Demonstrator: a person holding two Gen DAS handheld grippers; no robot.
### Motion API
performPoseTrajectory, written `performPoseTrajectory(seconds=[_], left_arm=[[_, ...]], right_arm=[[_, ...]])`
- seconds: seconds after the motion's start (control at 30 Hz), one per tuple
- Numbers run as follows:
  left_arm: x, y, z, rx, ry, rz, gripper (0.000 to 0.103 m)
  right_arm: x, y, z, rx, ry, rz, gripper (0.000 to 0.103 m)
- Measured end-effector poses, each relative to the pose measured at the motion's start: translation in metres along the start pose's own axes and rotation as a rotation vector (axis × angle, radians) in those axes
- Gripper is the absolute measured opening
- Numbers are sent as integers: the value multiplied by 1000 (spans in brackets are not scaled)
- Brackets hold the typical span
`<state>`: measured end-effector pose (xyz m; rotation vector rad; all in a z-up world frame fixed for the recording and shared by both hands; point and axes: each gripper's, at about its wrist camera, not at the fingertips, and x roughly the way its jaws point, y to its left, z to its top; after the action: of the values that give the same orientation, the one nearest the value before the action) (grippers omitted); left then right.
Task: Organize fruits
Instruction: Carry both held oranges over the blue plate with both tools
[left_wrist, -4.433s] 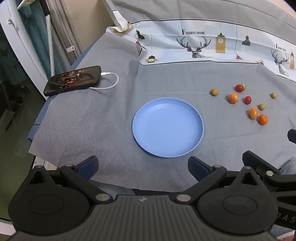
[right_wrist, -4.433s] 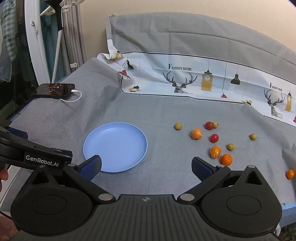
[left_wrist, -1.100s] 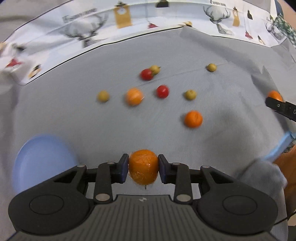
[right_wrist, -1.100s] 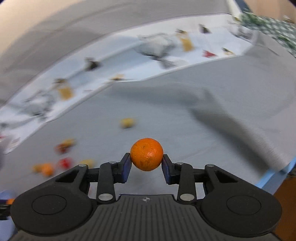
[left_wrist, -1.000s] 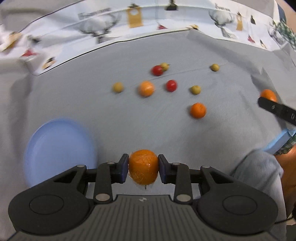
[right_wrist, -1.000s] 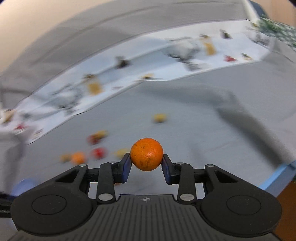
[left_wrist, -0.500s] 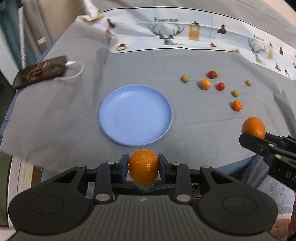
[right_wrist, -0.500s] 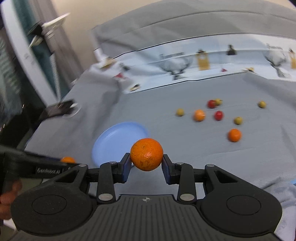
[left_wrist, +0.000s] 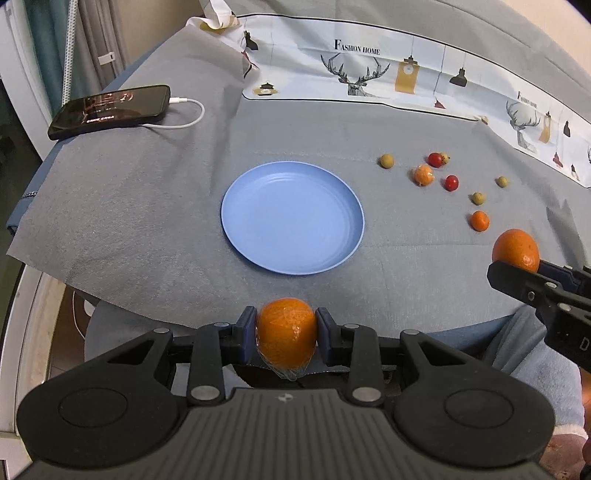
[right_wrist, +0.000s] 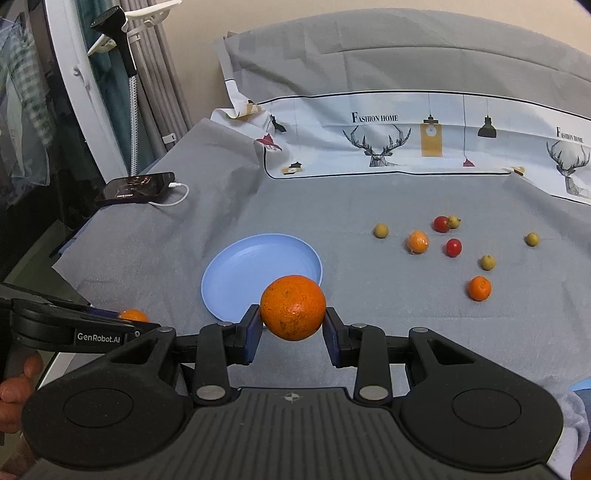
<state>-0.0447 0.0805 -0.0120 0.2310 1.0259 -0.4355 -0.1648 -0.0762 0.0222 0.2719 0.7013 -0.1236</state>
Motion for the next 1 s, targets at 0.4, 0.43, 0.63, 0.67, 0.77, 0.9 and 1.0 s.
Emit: performPoseTrajectory(seconds=[0.4, 0.43, 0.63, 0.67, 0.77, 0.9, 1.0], left_arm=[[4, -2, 2, 4, 0, -6, 37], [4, -1, 2, 4, 1, -7, 37], [5, -1, 3, 1, 0, -8, 37], [5, 0, 3, -1, -1, -8, 37], [6, 0, 4, -2, -1, -6, 37], [8, 2, 6, -7, 3, -7, 37], [10, 4, 10, -10, 3, -1, 37]], right_arm=[[5, 3, 2, 0, 17, -12, 37], [5, 3, 2, -1, 18, -12, 37], [6, 2, 3, -6, 26, -10, 37], [7, 2, 3, -7, 28, -10, 37], [8, 2, 3, -9, 34, -10, 37], [13, 2, 4, -9, 45, -11, 37], [16, 3, 7, -19, 41, -21, 37]])
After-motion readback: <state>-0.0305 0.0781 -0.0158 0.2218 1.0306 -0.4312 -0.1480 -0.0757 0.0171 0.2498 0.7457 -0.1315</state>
